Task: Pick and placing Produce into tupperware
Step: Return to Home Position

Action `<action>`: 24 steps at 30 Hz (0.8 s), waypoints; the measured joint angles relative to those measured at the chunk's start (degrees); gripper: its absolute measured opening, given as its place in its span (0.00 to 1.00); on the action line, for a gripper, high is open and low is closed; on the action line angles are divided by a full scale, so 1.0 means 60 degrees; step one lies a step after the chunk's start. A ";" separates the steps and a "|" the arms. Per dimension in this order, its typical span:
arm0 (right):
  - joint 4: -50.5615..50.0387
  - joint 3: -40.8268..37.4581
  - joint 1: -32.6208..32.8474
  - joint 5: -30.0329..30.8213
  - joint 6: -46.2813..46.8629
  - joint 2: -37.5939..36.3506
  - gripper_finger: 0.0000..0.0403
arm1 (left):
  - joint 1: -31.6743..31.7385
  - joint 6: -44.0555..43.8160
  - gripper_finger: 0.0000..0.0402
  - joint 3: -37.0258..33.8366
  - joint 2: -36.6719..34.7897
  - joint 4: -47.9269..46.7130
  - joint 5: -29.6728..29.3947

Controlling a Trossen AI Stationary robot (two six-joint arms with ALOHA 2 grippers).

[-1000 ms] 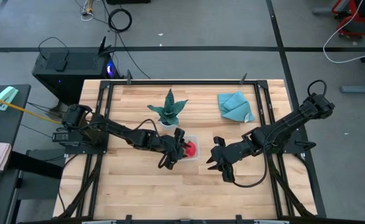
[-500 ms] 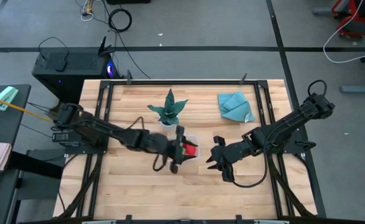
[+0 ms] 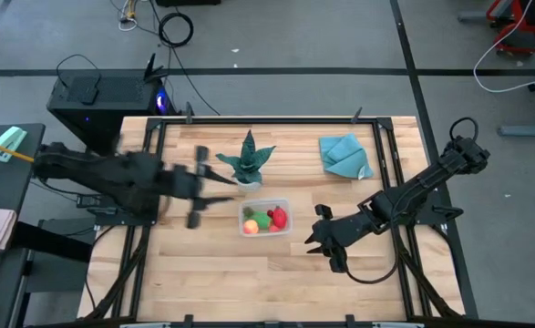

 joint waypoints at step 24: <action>0.0208 0.0000 0.0117 0.0290 0.0062 0.0000 0.32 | -0.2234 -0.1694 0.22 -0.0757 -0.3991 -0.3770 -0.3216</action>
